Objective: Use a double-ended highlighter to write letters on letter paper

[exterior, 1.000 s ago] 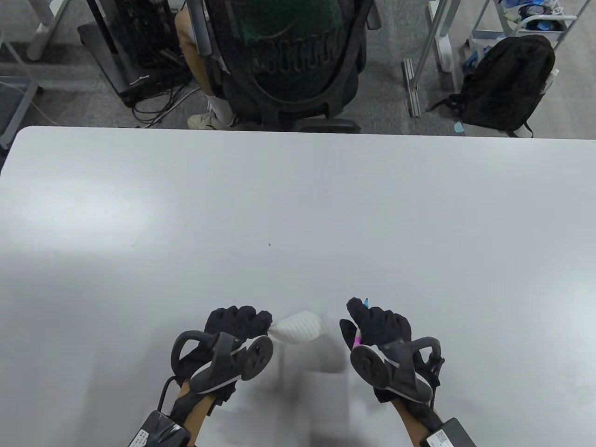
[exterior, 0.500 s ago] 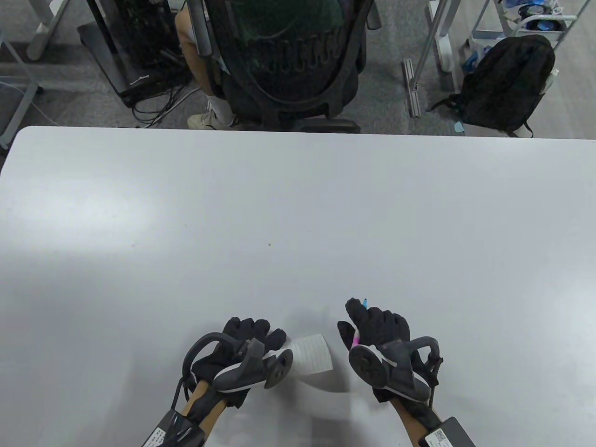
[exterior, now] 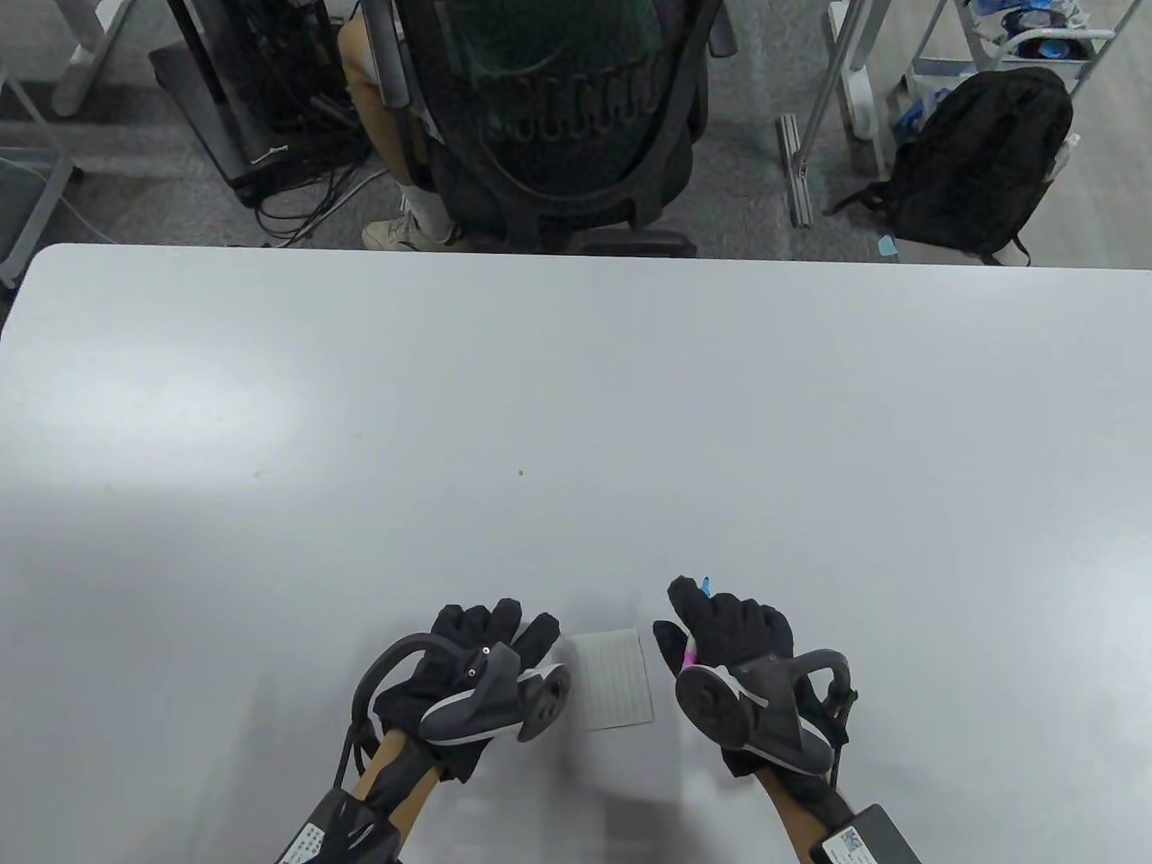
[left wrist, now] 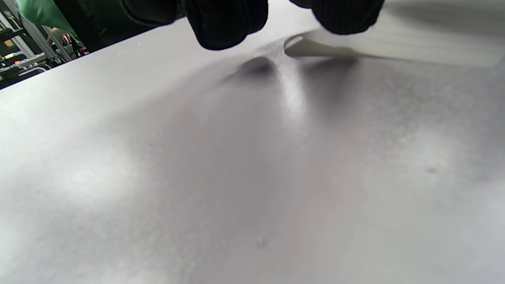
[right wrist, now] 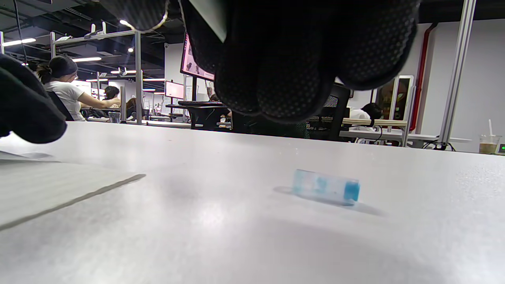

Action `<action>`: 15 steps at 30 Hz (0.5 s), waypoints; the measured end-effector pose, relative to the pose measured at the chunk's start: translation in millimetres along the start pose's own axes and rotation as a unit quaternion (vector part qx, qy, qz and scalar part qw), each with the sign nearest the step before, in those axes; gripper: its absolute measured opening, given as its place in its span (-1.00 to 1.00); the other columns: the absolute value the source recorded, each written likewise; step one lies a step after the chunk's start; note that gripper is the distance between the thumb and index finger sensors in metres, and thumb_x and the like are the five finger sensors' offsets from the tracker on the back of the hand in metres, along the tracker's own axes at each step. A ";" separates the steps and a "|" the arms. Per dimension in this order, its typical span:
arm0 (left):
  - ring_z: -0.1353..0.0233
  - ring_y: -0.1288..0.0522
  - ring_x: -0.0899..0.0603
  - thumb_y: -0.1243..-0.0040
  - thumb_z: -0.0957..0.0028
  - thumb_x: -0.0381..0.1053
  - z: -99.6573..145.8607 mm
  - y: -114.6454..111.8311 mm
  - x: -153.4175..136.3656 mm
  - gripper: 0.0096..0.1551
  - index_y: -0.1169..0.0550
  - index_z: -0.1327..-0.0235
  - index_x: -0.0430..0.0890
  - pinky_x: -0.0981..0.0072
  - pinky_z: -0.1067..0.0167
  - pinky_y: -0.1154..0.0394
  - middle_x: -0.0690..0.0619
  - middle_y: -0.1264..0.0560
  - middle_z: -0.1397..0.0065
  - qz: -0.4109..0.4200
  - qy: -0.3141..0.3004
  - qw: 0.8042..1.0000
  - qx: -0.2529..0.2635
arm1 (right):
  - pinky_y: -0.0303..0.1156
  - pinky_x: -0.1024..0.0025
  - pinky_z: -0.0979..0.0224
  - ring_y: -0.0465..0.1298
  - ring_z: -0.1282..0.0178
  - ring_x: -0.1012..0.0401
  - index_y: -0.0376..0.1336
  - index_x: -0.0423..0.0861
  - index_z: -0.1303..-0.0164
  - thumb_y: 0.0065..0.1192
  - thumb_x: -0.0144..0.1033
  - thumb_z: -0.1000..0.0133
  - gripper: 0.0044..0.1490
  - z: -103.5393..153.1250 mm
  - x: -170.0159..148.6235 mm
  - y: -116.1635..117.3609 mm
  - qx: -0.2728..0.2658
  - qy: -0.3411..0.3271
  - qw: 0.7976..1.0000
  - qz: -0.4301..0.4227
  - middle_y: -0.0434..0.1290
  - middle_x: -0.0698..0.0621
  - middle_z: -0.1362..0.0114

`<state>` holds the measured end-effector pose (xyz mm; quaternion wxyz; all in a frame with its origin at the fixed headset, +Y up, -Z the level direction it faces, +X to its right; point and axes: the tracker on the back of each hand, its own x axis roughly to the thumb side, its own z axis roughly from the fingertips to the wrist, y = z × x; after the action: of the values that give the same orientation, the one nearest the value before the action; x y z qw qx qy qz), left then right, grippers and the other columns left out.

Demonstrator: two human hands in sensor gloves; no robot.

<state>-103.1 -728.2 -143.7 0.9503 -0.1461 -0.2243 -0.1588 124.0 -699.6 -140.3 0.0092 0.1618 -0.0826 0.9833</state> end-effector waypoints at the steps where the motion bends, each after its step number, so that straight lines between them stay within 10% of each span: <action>1: -0.59 -0.30 -0.11 0.00 -0.24 0.18 0.0 0.6 -1.1 -0.25 -0.06 -0.69 0.24 -0.22 -0.60 -0.23 -0.07 -0.13 -0.75 0.007 -0.001 1.000 0.000 | 0.46 -0.20 -0.26 0.61 -0.07 -0.09 0.22 -0.11 -0.52 -0.17 0.07 -0.22 -0.24 0.1 0.0 0.1 0.001 0.000 1.000 0.000 0.55 -0.25 -0.21; 15: -0.54 -0.34 -0.08 0.00 -0.28 0.14 -6.6 -9.4 4.4 -0.43 -0.19 -0.55 0.30 -0.18 -0.59 -0.27 -0.04 -0.21 -0.68 0.006 0.016 1.000 0.011 | 0.50 -0.17 -0.24 0.64 -0.02 -0.06 0.34 -0.06 -0.38 -0.15 -0.03 -0.25 -0.37 -0.2 2.9 -2.0 -0.010 -0.023 1.000 0.010 0.63 -0.20 -0.14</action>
<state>-100.3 -740.1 -145.4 0.9563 -0.1339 -0.2102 -0.1529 121.2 -697.6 -139.2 -0.0007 0.1839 -0.0937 0.9785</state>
